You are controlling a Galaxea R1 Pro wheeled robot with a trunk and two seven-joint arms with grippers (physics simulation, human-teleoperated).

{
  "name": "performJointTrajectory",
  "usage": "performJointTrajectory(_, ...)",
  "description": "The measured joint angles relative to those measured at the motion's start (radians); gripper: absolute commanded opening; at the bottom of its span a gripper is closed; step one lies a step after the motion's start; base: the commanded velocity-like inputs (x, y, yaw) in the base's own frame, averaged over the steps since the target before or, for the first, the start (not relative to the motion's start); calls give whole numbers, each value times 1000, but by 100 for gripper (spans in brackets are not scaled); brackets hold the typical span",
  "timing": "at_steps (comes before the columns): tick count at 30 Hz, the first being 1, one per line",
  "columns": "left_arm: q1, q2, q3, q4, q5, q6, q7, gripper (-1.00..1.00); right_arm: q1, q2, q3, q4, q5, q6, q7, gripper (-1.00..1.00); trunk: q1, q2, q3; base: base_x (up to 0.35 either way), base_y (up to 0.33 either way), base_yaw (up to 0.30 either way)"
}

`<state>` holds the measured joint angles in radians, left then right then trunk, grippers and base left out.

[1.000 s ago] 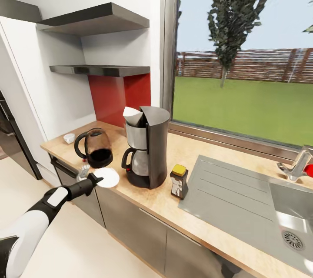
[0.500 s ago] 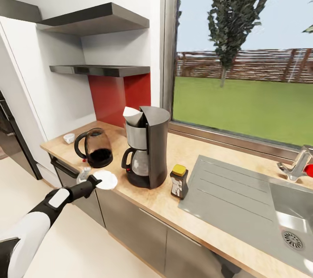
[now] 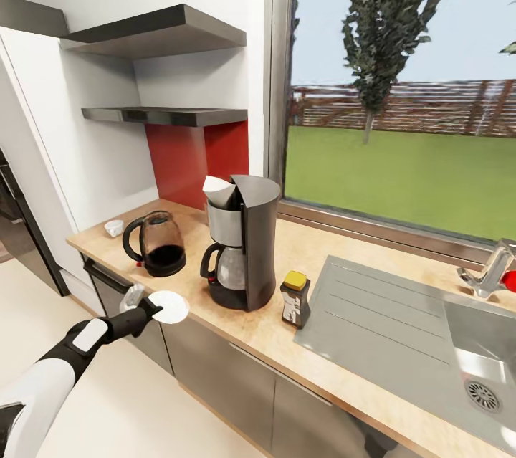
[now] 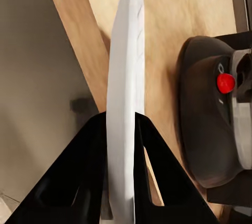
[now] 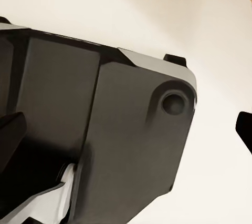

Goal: Set up a coffee station on the kitchen countertop: keep the coffee maker on the countertop, move the bottle of coffee from the kitchen shelf to the counter next to the coffee maker, place a paper coffee filter on top of the coffee maker, put the saucer next to the coffee maker with the coffee cup on the saucer, and place the electric kettle next to the coffee maker.

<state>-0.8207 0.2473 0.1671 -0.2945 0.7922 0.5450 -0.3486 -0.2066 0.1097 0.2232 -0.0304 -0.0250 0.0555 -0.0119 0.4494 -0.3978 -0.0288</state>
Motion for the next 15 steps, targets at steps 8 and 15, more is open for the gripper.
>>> performJointTrajectory(8, -22, 20, 7, -2, 4, 1, 24, -100, 0, 1, 0, 1, 0, 0, -1, 100, 0, 0, 0, 0, 0, 0)
performJointTrajectory(15, -31, 16, 46, -2, 6, 0, 76, -100, 0, 1, 0, 2, 0, 0, -1, 100, 0, 0, 0, 0, 0, 0)
